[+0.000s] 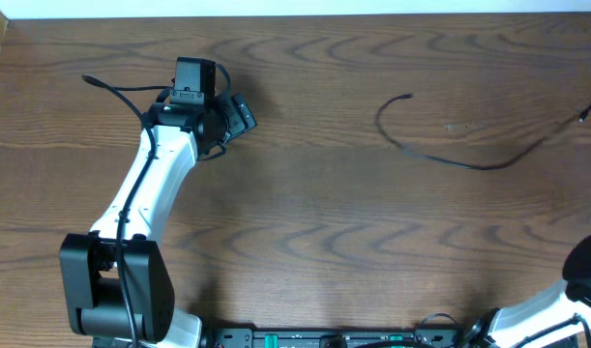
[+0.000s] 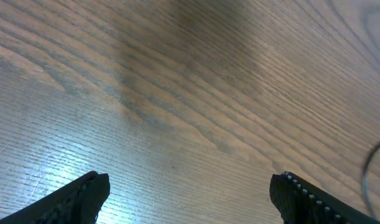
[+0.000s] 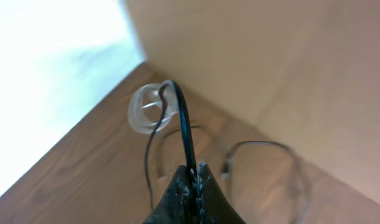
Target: Untangle cables
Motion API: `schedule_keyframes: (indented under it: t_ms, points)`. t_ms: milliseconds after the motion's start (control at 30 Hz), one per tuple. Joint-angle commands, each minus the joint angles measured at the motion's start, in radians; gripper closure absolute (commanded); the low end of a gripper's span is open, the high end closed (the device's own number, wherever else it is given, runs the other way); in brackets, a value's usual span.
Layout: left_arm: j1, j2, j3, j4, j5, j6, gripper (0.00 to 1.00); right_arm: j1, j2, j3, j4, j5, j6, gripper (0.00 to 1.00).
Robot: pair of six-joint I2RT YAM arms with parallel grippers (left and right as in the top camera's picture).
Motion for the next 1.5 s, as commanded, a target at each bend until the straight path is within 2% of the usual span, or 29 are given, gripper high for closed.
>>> schedule_keyframes:
  t_ms: [0, 133, 167, 200, 233, 300, 400, 567, 800, 1067, 1267, 1467]
  points:
    - [0.002, 0.004, 0.006, -0.003, -0.006, 0.017, 0.12, -0.069, -0.003, 0.006, -0.005, 0.086, 0.053, 0.99]
    - [0.002, 0.004, 0.006, -0.003, -0.006, 0.017, 0.12, -0.132, 0.046, -0.006, -0.016, 0.050, 0.077, 0.97]
    - [0.002, 0.004, 0.006, -0.003, -0.006, 0.017, 0.12, -0.140, 0.059, -0.006, -0.019, 0.030, 0.077, 0.89]
    - [0.002, 0.004, 0.006, -0.003, -0.006, 0.017, 0.12, -0.147, 0.076, -0.006, -0.023, 0.002, 0.077, 0.76]
    - [0.002, 0.004, 0.006, -0.003, -0.006, 0.017, 0.12, -0.151, 0.094, -0.006, -0.026, -0.027, 0.076, 0.57]
    - [0.002, 0.004, 0.006, -0.003, -0.006, 0.017, 0.12, -0.151, 0.124, -0.006, -0.036, -0.080, 0.077, 0.33]
    - [0.002, 0.004, 0.006, -0.003, -0.006, 0.017, 0.12, -0.130, 0.143, -0.006, -0.041, -0.123, 0.076, 0.19]
    - [0.002, 0.004, 0.006, -0.003, -0.006, 0.017, 0.12, -0.054, 0.142, -0.006, -0.043, -0.221, 0.014, 0.19]
    - [0.002, 0.004, 0.006, -0.003, -0.006, 0.017, 0.12, 0.158, 0.170, -0.006, -0.176, -0.285, -0.150, 0.20]
    - [0.002, 0.004, 0.006, -0.003, -0.006, 0.017, 0.12, 0.365, 0.356, -0.006, -0.389, -0.371, -0.304, 0.14]
    - [0.002, 0.004, 0.006, -0.003, -0.006, 0.017, 0.12, 0.423, 0.513, -0.006, -0.382, -0.370, -0.277, 0.20]
    - [0.002, 0.004, 0.006, -0.003, -0.006, 0.017, 0.12, 0.437, 0.607, -0.006, -0.215, -0.358, -0.068, 0.30]
